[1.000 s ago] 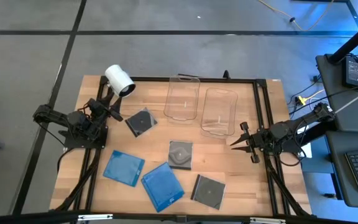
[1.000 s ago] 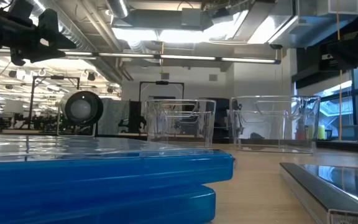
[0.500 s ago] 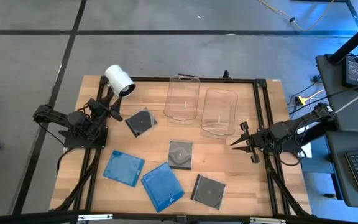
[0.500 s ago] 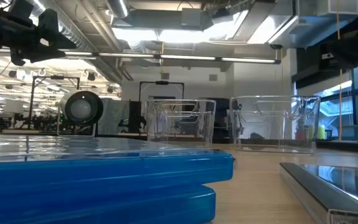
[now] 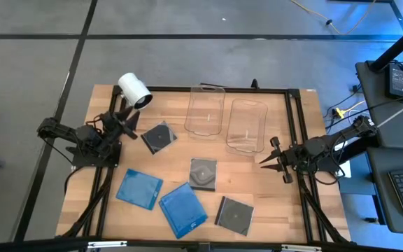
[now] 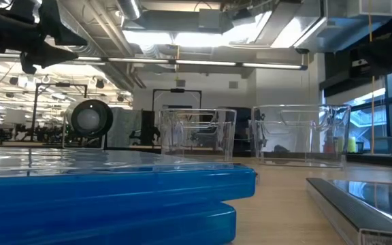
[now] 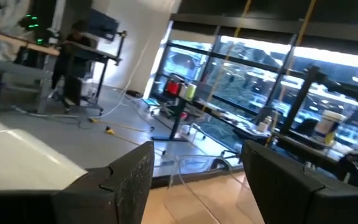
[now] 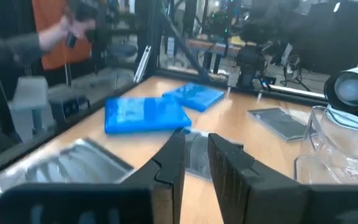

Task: Pick & place jewel cases by type
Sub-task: Put the top blue cd case into the right transparent bin

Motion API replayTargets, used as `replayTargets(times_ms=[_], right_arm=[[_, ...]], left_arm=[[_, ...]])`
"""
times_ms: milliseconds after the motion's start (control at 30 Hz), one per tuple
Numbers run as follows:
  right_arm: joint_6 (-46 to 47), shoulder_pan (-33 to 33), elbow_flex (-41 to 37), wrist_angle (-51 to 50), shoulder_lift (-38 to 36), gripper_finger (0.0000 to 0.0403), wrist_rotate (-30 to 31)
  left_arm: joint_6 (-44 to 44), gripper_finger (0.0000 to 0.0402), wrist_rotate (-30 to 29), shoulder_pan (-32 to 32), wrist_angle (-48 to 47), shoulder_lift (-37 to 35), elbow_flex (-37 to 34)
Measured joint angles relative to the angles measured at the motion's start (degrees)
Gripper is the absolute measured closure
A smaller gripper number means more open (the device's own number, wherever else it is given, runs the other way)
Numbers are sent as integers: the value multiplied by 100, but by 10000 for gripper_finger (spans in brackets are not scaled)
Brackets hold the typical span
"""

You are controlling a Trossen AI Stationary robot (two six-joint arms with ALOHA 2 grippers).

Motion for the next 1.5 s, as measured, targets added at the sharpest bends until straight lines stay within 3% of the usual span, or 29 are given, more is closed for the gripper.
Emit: replayTargets(times_ms=[333,600,767,1000,1067,1167,1300,1400,1500], right_arm=[[-4,0,0,562,-2,328,-25],[-68,-2,0,604,0,328,8],[-309,-2,0,607,-2,328,613],[120,-2,0,557,0,327,920],[-165,-2,0,598,0,328,1044],[-604,-2,0,804,0,328,1408],[-328,-4,0,1264,45,328,1500],[-359,-4,12,2006,340,327,1317],[-306,-4,350,2077,910,328,1177]], left_arm=[[-76,162,-82,147,-818,2,-1],[-452,162,1168,648,-1120,243,-1],[-985,162,1647,1093,-1286,635,-1],[-1243,162,2841,1807,-1303,1583,22],[-1259,162,3274,1956,-1267,1893,79],[-907,162,3801,2047,-1272,2389,339],[-202,162,4489,1877,-1378,3155,1030],[364,162,4503,1570,-1779,3845,1741],[917,162,4206,1197,-2254,4669,2406]])
